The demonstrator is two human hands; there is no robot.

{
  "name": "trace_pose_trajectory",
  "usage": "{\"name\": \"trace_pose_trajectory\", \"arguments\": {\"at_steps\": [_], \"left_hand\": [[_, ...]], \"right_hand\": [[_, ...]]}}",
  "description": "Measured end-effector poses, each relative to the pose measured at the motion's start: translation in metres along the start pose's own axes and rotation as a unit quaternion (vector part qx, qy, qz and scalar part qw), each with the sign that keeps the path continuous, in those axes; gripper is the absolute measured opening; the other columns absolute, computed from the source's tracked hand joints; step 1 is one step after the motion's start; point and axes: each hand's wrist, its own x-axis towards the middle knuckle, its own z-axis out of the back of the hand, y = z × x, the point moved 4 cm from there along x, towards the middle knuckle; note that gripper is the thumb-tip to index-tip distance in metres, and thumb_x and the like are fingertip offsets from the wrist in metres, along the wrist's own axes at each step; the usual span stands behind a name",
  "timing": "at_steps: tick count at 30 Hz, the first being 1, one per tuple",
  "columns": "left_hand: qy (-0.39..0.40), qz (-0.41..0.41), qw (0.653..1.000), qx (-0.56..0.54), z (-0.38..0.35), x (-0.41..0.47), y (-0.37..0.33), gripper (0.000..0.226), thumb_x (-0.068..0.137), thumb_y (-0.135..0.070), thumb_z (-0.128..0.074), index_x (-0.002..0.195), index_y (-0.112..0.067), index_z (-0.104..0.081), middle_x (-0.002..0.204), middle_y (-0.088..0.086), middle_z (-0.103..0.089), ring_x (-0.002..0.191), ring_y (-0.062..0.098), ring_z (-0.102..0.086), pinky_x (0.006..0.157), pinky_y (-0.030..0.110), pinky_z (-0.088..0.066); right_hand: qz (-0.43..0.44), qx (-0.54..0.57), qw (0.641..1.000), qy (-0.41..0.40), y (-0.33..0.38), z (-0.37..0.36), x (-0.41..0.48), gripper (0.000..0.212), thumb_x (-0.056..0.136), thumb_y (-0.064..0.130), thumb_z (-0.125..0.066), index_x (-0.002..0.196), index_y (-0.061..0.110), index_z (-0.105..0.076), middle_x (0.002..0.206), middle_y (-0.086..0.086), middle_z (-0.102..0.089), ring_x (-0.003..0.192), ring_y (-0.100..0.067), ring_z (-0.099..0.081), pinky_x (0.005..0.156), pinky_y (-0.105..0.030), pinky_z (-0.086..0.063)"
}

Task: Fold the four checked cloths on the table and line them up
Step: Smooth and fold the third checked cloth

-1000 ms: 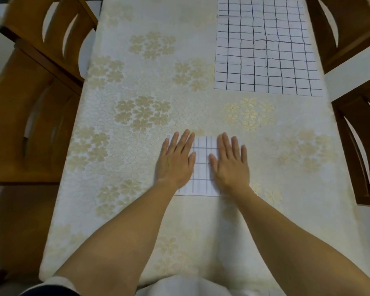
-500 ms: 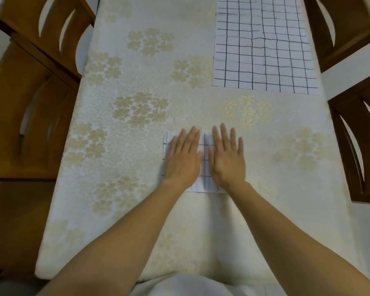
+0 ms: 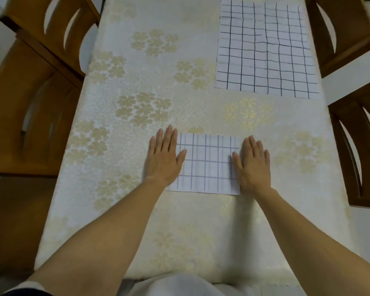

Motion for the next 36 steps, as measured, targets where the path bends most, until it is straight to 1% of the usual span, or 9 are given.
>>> {"name": "trace_pose_trajectory", "arguments": {"at_steps": [2,5,9,11,14,17,22,27,36], "left_hand": [[-0.024,-0.023,0.999,-0.002,0.009,-0.002,-0.011,0.070,0.107,-0.055,-0.006,0.159,-0.015,0.019,0.166,0.002,0.027,0.153,0.023,0.026,0.127,0.045,0.008],[-0.025,-0.087,0.996,-0.026,0.013,-0.003,-0.037,0.069,0.108,-0.053,-0.013,0.162,-0.015,0.010,0.169,0.001,0.019,0.154,0.020,0.022,0.127,0.043,0.008],[0.007,-0.110,0.994,-0.005,-0.008,-0.004,-0.048,0.069,0.106,-0.058,-0.010,0.163,-0.022,0.007,0.170,-0.002,0.015,0.156,0.021,0.017,0.127,0.046,0.002],[0.002,-0.106,0.994,-0.001,-0.013,-0.004,-0.045,0.070,0.105,-0.060,-0.009,0.163,-0.024,0.005,0.170,-0.003,0.013,0.156,0.020,0.015,0.127,0.046,0.003],[-0.007,-0.106,0.994,-0.004,-0.012,-0.003,-0.044,0.070,0.105,-0.060,-0.010,0.163,-0.024,0.005,0.170,-0.003,0.012,0.156,0.020,0.014,0.127,0.045,0.004],[-0.018,-0.102,0.994,-0.013,-0.014,-0.002,-0.044,0.066,0.106,-0.056,-0.009,0.163,-0.025,0.003,0.171,-0.004,0.010,0.157,0.019,0.012,0.127,0.046,0.002],[-0.038,-0.101,0.994,-0.019,-0.013,-0.003,-0.044,0.061,0.108,-0.046,-0.010,0.163,-0.025,0.003,0.170,-0.004,0.009,0.157,0.019,0.009,0.127,0.046,0.000],[-0.048,-0.098,0.994,-0.013,-0.017,-0.002,-0.045,0.062,0.107,-0.045,-0.012,0.163,-0.024,0.003,0.171,-0.004,0.006,0.157,0.019,0.007,0.127,0.046,-0.001],[-0.027,-0.078,0.992,-0.092,-0.011,-0.004,-0.041,0.068,0.102,-0.047,-0.006,0.160,-0.021,0.018,0.169,-0.003,0.018,0.156,0.020,0.017,0.127,0.046,0.002]], "right_hand": [[-0.062,0.080,0.992,-0.079,0.009,0.010,-0.001,0.064,0.102,0.053,-0.037,0.147,0.008,-0.044,0.149,-0.015,-0.044,0.136,-0.036,-0.040,0.114,-0.044,-0.033],[-0.138,0.180,0.971,-0.073,0.021,0.010,-0.001,0.056,0.099,0.042,-0.053,0.142,0.006,-0.049,0.135,-0.016,-0.050,0.119,-0.033,-0.053,0.100,-0.042,-0.045],[-0.233,0.303,0.924,0.002,0.028,0.008,0.007,0.055,0.098,0.045,-0.057,0.135,0.005,-0.050,0.121,-0.006,-0.056,0.109,-0.024,-0.056,0.085,-0.030,-0.040],[-0.247,0.306,0.918,0.048,0.024,0.004,0.013,0.040,0.095,0.052,-0.059,0.106,0.013,-0.059,0.095,-0.004,-0.057,0.091,-0.025,-0.055,0.074,-0.029,-0.040],[-0.248,0.330,0.907,0.090,0.020,0.006,0.012,0.046,0.092,0.048,-0.065,0.068,0.016,-0.043,0.063,-0.003,-0.043,0.062,-0.023,-0.046,0.060,-0.030,-0.036],[-0.208,0.286,0.930,0.099,0.024,0.012,0.000,0.041,0.095,0.037,-0.064,0.066,0.014,-0.047,0.066,-0.003,-0.053,0.062,-0.020,-0.052,0.054,-0.028,-0.037],[-0.119,0.190,0.974,-0.005,0.043,0.030,-0.020,0.026,0.098,0.033,-0.057,0.083,0.012,-0.059,0.073,0.002,-0.060,0.067,-0.017,-0.058,0.053,-0.027,-0.040],[-0.051,0.131,0.989,-0.051,0.079,0.043,-0.031,0.022,0.101,0.033,-0.053,0.087,0.016,-0.056,0.067,0.011,-0.051,0.060,-0.013,-0.052,0.053,-0.034,-0.047],[-0.028,0.219,0.975,0.021,0.123,0.041,-0.037,0.042,0.104,0.051,-0.039,0.104,0.018,-0.065,0.084,0.009,-0.065,0.073,-0.008,-0.063,0.069,-0.030,-0.052]]}}
